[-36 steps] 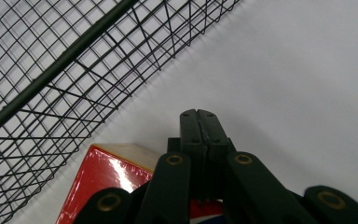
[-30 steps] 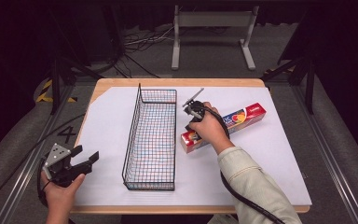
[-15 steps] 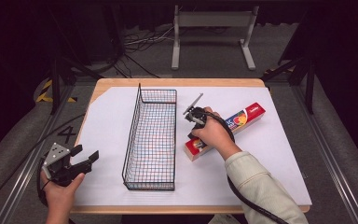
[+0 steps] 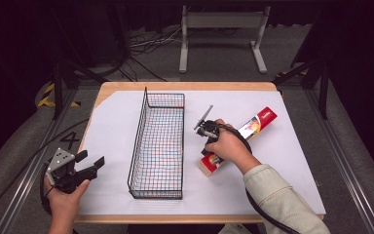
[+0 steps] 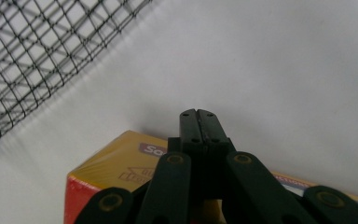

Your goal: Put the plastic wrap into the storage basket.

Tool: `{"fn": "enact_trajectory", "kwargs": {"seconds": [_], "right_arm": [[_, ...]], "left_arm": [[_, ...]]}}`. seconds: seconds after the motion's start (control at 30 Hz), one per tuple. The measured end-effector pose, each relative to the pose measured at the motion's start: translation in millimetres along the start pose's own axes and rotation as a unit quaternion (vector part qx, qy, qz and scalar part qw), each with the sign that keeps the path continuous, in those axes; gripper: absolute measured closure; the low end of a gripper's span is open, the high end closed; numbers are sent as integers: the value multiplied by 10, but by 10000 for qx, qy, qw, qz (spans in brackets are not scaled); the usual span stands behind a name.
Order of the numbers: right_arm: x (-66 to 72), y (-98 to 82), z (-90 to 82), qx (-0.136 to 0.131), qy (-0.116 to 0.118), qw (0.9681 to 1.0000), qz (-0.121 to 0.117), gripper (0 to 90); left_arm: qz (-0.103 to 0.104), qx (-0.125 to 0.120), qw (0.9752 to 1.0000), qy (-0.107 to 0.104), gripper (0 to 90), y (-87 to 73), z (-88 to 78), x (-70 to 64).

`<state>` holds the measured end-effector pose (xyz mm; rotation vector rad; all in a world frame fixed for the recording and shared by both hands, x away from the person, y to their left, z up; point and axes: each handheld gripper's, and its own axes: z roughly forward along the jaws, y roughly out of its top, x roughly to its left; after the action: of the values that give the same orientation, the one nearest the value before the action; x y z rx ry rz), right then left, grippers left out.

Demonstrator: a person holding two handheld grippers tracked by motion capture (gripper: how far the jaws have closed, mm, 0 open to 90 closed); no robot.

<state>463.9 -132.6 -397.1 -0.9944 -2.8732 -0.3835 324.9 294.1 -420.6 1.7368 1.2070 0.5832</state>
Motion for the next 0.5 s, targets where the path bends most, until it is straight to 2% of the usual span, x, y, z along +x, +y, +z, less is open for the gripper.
{"fn": "enact_trajectory", "kwargs": {"seconds": [0.17,0.33,0.5], "right_arm": [[26,-98,4,168,100,9998,-46,900],[68,-217,12,472,156,9987,-142,900],[78,-338,25,543,248,9981,-154,900]], "left_arm": [[14,9,10000,-14,287,1,5,-7],[12,1,10000,-12,287,3,11,-18],[-1,-1,10000,-15,287,2,11,-20]]}}
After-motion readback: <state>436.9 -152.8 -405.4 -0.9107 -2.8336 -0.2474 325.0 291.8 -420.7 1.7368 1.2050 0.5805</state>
